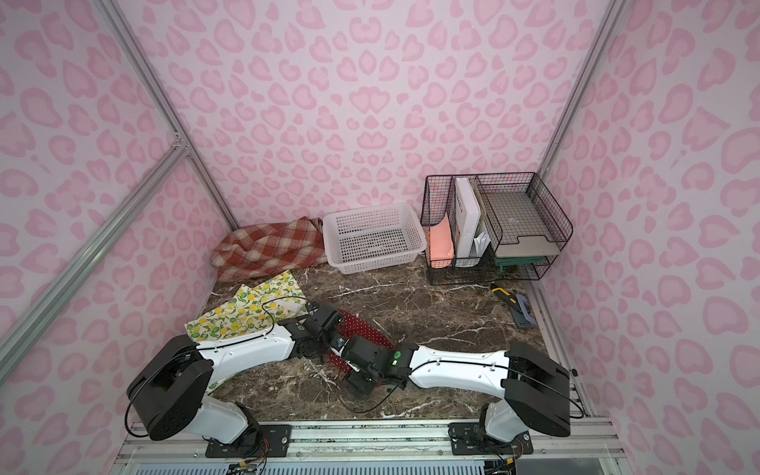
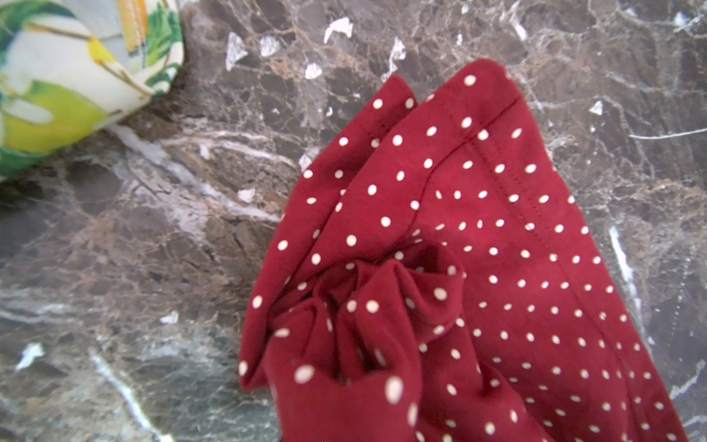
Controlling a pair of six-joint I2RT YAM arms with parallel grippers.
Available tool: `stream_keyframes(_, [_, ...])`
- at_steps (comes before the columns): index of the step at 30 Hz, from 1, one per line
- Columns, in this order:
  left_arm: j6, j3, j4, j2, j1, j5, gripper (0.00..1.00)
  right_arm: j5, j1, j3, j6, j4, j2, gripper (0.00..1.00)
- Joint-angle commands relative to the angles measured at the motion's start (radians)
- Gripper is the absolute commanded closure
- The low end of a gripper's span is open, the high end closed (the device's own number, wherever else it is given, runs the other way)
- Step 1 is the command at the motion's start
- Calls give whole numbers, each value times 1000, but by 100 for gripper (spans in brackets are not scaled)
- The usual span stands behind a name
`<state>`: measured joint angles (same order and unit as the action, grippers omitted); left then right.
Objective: Roll up the skirts
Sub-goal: Roll the skirt at the center of the board.
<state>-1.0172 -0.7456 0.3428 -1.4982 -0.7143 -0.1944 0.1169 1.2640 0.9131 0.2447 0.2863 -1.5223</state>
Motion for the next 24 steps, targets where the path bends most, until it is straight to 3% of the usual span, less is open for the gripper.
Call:
stream_keyframes(1, [5,8,72,6,1,21,100,86,2,-7,-57,-90,-37,17])
stream_keyframes(5, [7,11,73,15,1,22,100,82,-5,-4,-55,-104,-99,32])
stream_keyframes(7, [9,12,73,25,2,23,100,53,-5,-17,-47,-117,-103,53])
stream_keyframes(9, [11,12,73,32,1,24,100,12,-6,-38,-30,-139,-85,86])
stream_keyframes(10, [11,12,76,35,0,24,100,-16,-8,-41,-26,-142,-81,95])
stream_keyframes(11, [11,11,74,40,1,25,100,-40,-11,-41,-18,-134,-88,100])
stream_keyframes(13, [16,6,82,53,1,24,100,-116,-41,-45,8,-119,-99,100])
stream_keyframes(14, [16,2,87,65,2,20,93,-204,-71,-62,22,-133,-93,100])
stream_keyframes(15, [18,0,97,79,2,11,71,-289,-109,-79,55,-151,-87,100])
stream_keyframes(16, [15,-4,113,98,3,-3,55,-368,-144,-99,85,-172,-74,100])
stream_keyframes(18, [23,-12,147,145,11,-32,35,-579,-243,-163,176,-274,-47,100])
stream_keyframes(19, [30,-19,165,170,17,-39,11,-664,-283,-196,221,-339,-39,100])
stream_keyframes(20, [39,-27,185,197,25,-48,5,-752,-334,-234,270,-396,-33,100])
stream_keyframes(24, [49,-43,234,296,36,-71,3,-945,-502,-300,415,-541,-93,100])
